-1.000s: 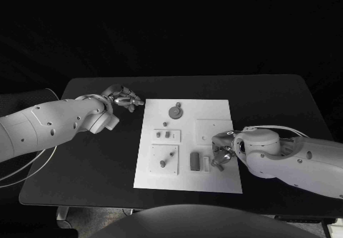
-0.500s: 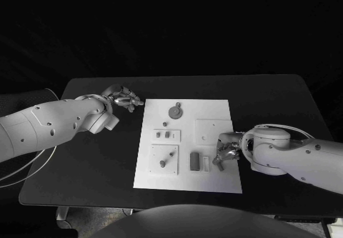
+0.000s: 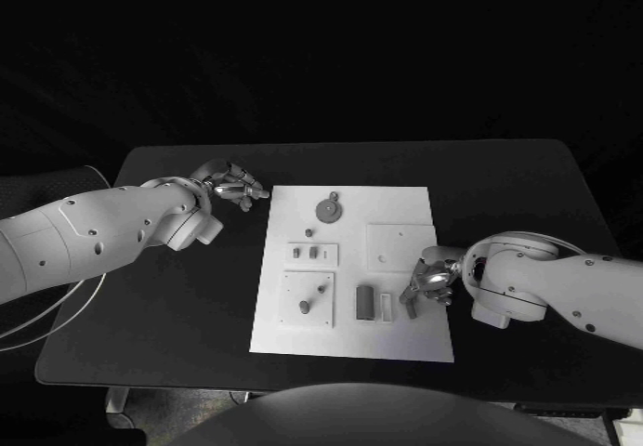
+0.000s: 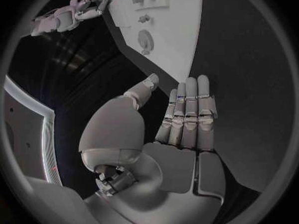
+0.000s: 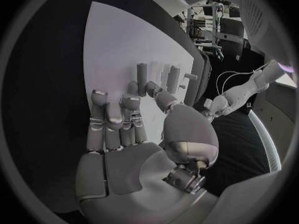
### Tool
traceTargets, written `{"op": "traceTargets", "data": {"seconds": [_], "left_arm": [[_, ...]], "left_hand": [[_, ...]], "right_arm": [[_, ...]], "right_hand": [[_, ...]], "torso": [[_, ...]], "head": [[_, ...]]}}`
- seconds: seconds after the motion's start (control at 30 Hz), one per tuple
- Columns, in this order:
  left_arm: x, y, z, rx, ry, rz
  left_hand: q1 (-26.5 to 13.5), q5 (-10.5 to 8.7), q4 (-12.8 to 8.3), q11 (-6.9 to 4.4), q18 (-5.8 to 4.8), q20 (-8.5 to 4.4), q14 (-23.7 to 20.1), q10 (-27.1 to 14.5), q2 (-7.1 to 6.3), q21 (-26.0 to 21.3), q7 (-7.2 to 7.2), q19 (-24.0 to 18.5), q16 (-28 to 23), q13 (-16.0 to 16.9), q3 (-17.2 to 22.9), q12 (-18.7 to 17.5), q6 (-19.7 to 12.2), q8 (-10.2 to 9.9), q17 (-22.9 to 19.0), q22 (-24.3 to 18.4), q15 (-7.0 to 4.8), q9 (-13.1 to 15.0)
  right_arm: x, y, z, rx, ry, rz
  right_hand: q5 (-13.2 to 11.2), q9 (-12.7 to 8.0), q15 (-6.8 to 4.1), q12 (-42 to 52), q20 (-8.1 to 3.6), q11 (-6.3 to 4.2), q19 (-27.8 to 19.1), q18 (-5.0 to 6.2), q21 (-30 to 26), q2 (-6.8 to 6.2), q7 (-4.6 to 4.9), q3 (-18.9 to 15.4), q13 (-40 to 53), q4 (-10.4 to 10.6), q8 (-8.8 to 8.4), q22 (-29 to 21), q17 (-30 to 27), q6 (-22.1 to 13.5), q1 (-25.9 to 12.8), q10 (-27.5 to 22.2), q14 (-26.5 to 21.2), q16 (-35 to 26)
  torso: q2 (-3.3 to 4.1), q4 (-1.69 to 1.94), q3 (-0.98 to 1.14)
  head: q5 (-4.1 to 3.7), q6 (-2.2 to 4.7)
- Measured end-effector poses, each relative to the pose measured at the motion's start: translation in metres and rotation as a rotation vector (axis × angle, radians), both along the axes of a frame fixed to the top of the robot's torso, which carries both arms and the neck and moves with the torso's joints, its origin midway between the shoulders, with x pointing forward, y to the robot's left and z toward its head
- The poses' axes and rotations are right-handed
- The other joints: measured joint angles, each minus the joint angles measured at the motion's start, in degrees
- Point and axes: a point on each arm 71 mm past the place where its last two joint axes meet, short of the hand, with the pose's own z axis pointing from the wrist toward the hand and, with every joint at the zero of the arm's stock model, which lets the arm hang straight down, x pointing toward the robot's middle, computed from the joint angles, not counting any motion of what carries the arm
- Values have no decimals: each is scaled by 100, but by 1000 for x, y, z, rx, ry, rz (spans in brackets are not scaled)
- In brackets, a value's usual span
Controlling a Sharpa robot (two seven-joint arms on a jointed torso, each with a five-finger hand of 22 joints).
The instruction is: Assemble the parts on the task board
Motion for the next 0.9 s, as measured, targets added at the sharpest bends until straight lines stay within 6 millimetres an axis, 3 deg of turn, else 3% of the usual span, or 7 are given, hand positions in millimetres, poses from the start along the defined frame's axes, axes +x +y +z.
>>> {"op": "traceTargets", "data": {"seconds": [0.27, 0.9], "left_arm": [[0, 0, 0, 1, 2, 0], [0, 1, 0, 3, 5, 0]], "left_hand": [[0, 0, 0, 0, 0, 1, 0, 0, 0, 0, 0, 0, 0, 0, 0, 0, 0, 20, 5, -1, 0, 0], [0, 0, 0, 0, 1, 7, 0, 1, 0, 0, 0, -7, 0, -1, 0, 0, 0, 18, 10, 7, 0, 1]], "right_arm": [[-5, 7, -2, 42, 35, -38], [-13, 13, -1, 78, 49, -65]], "right_hand": [[-1, 20, -18, 0, 3, 1, -1, 0, 0, 113, 25, -7, 10, -7, -31, 0, 22, -33, 114, -1, 20, 23], [20, 5, -18, 22, 20, -14, 1, 0, 0, 143, 36, -8, 21, -7, -17, -1, 31, -46, 143, 14, 19, 22]], "torso": [[1, 2, 1], [1, 2, 0]], "head": [[-8, 0], [3, 0]]}}
